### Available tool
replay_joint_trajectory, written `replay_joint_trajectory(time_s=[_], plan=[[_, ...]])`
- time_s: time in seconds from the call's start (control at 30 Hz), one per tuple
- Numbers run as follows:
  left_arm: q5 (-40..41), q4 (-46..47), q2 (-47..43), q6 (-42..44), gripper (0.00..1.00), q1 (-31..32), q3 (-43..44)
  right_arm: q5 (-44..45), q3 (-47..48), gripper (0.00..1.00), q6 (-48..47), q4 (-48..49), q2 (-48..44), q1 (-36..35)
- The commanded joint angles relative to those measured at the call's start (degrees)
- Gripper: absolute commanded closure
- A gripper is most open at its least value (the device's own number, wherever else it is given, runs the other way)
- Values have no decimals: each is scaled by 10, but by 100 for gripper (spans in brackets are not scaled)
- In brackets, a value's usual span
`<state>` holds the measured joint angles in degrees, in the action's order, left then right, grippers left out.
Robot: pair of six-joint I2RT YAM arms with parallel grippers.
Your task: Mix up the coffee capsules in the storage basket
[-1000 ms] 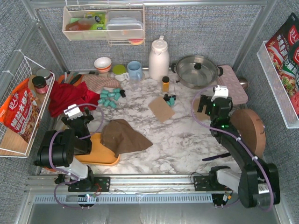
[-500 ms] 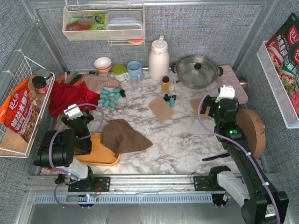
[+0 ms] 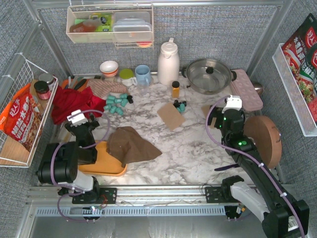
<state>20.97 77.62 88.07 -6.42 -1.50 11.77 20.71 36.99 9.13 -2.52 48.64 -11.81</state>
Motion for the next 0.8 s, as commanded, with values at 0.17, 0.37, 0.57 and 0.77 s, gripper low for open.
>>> replay_joint_trajectory(time_s=[0.17, 0.37, 0.57, 0.77], plan=[[14, -189, -156, -26, 1, 6, 46, 24, -18, 1, -10, 76, 27, -67], [35, -391, -240, -140, 1, 7, 120, 8, -4, 1, -43, 90, 60, -108], [30, -681, -225, -200, 1, 7, 279, -23, -9, 1, -61, 114, 82, -128], [54, -856, -212, -222, 1, 6, 394, -46, -15, 1, -71, 126, 92, -132]])
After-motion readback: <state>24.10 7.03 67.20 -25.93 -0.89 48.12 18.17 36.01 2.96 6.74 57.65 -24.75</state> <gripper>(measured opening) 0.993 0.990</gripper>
